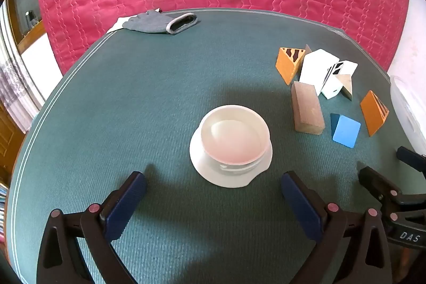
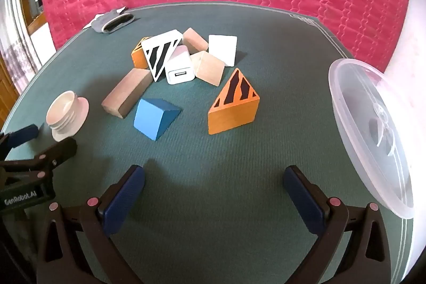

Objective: Organize rigid objects
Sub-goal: 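Lower the left gripper around the white bowl on its saucer, then grasp the orange striped triangle block with the right gripper while the left gripper holds the bowl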

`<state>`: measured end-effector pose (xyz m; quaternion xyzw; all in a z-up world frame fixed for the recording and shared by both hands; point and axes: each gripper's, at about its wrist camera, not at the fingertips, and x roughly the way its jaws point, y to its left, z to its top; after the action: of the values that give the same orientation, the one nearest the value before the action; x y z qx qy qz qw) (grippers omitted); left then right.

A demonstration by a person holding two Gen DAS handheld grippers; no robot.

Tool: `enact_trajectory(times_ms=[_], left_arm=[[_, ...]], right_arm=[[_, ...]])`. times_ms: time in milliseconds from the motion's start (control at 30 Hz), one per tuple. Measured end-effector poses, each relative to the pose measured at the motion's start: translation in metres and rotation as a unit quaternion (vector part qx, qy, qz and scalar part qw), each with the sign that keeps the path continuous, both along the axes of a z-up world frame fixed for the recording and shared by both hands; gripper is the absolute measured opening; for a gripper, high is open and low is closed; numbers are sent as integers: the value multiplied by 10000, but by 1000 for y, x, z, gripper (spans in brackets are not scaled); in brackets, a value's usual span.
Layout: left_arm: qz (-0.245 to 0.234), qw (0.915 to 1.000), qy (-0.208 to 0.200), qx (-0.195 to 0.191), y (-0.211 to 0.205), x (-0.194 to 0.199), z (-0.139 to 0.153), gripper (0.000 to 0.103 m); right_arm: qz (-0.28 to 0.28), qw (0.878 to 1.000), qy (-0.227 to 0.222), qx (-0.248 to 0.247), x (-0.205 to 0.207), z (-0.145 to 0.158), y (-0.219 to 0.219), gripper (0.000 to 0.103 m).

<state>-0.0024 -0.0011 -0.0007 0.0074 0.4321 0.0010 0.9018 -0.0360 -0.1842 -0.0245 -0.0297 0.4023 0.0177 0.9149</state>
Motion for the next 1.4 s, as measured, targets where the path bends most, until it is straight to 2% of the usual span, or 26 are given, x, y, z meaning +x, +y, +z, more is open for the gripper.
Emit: enact_trajectory(times_ms=[233, 600, 733, 833, 1033, 1167, 1233, 1333, 1400], left_arm=[[13, 10000, -8, -8, -1, -6, 0, 103], [-51, 9999, 46, -126, 4, 4, 2, 102], [-52, 9999, 11, -127, 3, 8, 7, 87], [-86, 9996, 19, -250, 2, 14, 10, 80], [-159, 9994, -83, -286, -1, 22, 11, 63], [-189, 9990, -164, -371, 1, 19, 11, 63], [-195, 9987, -184, -440, 3, 19, 11, 63], [-202, 9982, -270, -495, 4, 17, 14, 55], [-187, 9982, -284, -495, 5, 17, 14, 55]], right_arm=[[115, 9999, 9, -16, -17, -1, -2, 103], [153, 9999, -10, 62, -19, 1, -5, 103], [144, 9995, -56, 293, -22, 5, -8, 103], [179, 9988, -79, 454, -23, 7, -10, 102], [152, 9973, -74, 718, -19, 12, -14, 86], [58, 9953, -48, 961, -10, 16, -21, 74], [19, 9947, -70, 1028, -3, 19, -22, 72], [-53, 9951, -95, 978, 8, 21, -20, 66], [-101, 9953, -83, 961, 14, 20, -20, 61]])
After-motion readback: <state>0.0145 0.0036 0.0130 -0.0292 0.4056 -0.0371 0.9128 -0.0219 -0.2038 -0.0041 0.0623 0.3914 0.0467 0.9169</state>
